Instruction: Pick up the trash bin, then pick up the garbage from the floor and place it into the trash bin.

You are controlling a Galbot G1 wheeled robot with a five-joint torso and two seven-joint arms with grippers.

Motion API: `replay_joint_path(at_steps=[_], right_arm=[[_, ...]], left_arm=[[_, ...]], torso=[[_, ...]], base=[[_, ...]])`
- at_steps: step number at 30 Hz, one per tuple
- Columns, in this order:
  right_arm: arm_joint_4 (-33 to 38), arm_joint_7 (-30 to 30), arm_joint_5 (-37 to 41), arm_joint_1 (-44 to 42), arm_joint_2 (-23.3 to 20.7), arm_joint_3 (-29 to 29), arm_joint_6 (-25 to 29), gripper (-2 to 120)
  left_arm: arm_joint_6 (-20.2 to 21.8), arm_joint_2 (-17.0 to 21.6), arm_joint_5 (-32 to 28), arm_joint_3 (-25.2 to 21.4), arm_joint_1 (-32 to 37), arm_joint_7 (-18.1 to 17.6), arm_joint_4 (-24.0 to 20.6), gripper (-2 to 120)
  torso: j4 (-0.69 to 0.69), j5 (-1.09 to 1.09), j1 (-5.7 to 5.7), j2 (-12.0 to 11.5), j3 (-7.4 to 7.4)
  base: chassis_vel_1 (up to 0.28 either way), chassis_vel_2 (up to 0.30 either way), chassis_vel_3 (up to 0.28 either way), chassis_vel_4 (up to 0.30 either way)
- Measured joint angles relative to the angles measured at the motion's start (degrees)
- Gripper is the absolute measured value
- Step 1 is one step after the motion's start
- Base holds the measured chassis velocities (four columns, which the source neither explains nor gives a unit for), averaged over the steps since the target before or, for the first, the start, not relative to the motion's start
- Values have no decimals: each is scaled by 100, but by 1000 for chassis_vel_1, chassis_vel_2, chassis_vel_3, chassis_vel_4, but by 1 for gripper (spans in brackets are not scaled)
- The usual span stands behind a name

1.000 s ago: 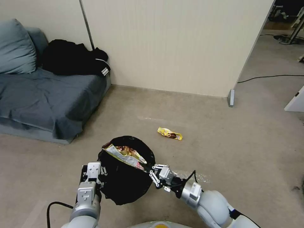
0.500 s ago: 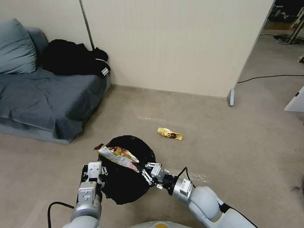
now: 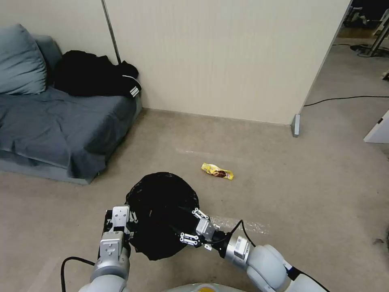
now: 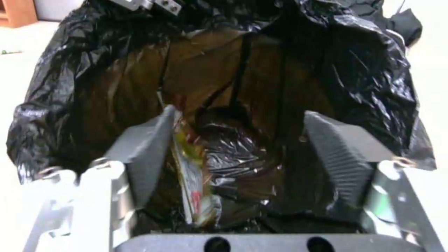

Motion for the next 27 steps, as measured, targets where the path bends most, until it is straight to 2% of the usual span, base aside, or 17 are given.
replay_joint_path(at_steps=[6, 11, 15, 20, 23, 27], right_arm=[[54, -20, -31, -101, -98, 143, 51, 98], [187, -24, -40, -153, -126, 282, 75, 100], [583, -11, -48, -202, -169, 601, 99, 100], [1293, 278, -72, -347, -151, 1295, 124, 100], [1878, 689, -139, -786, 62, 1848, 123, 100], [2173, 942, -191, -1201, 396, 2066, 127, 100]], left_arm=[[1, 9, -6, -4, -6, 2, 0, 1], [6, 15, -8, -2, -13, 4, 0, 1], [8, 59, -27, -17, -27, 6, 37, 1], [5, 145, -84, -56, -51, 7, 107, 1], [4, 195, -132, -94, -86, 7, 138, 1], [-2, 217, -158, -102, -94, 7, 145, 1]], torso=[[0, 0, 0, -1, 0], [0, 0, 0, -1, 0], [0, 0, 0, -1, 0], [2, -2, 0, -1, 0], [0, -2, 0, -1, 0], [-1, 0, 0, -1, 0]], base=[[0, 0, 0, 0], [0, 0, 0, 0], [0, 0, 0, 0], [0, 0, 0, 0], [0, 0, 0, 0], [0, 0, 0, 0]])
